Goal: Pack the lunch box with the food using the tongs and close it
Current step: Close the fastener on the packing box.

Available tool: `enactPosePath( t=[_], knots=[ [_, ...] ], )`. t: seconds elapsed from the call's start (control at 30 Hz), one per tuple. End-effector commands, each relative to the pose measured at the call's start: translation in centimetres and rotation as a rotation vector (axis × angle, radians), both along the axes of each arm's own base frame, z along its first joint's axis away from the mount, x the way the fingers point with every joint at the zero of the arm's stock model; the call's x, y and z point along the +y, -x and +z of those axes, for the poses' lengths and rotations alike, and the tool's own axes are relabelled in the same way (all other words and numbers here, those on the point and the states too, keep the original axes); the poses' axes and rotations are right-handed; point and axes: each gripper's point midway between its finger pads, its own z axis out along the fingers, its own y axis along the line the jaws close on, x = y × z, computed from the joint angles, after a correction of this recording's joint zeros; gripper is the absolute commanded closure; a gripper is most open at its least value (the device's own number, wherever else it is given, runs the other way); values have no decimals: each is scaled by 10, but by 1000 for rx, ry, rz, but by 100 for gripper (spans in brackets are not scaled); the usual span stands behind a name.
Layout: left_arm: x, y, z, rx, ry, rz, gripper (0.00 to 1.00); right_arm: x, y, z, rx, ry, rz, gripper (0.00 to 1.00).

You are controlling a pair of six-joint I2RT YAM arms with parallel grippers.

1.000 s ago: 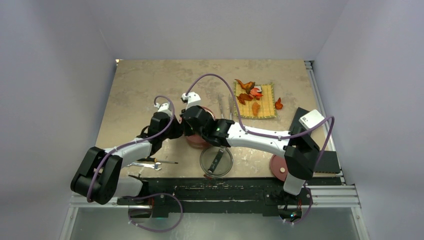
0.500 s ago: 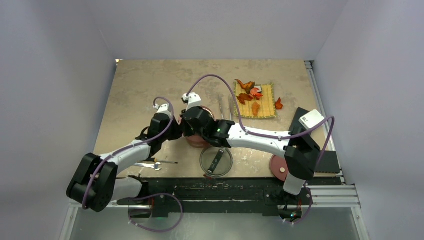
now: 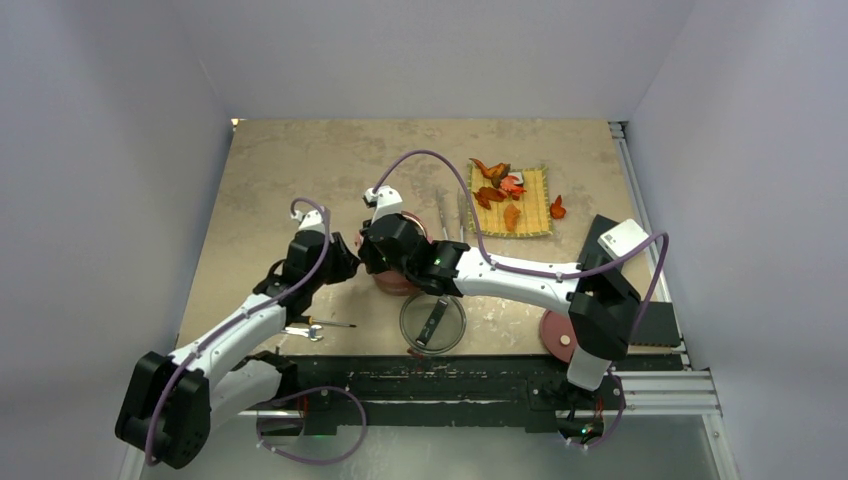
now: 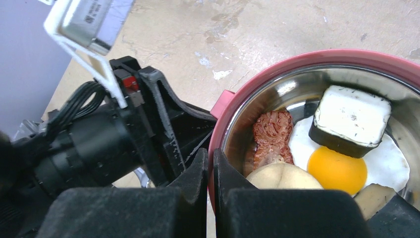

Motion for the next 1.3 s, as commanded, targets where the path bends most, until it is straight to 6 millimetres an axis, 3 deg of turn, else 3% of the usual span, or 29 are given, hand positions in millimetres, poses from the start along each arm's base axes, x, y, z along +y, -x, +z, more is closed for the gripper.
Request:
enactPosePath(
  t=[0.0, 0.23, 0.43, 0.63, 0.77, 0.87, 1.03, 1.27],
  knots=[
    [-6, 2, 23, -81, 1, -72, 71, -21, 22, -60, 119, 161, 31, 100],
    [-20, 1, 41, -185, 62, -148, 77, -21, 22, -60, 120, 155, 33, 100],
    [-31, 4, 40, -193, 97, -205, 79, -20, 22, -57, 114, 149, 35, 100],
    [-27, -1, 24, -133, 67, -167, 85, -20, 22, -58, 116, 148, 38, 100],
    [-30, 0, 31, -147, 90, -177, 72, -19, 21, -54, 112, 142, 32, 100],
    [-16, 1, 40, -154, 74, -100, 61, -17, 20, -41, 104, 129, 33, 97],
    [8, 3, 48, -101, 0, 11, 49, -17, 16, -3, 53, 85, 26, 75],
    [26, 6, 73, -94, -63, 63, 46, -28, 10, 54, -15, 12, -22, 75]
  ],
)
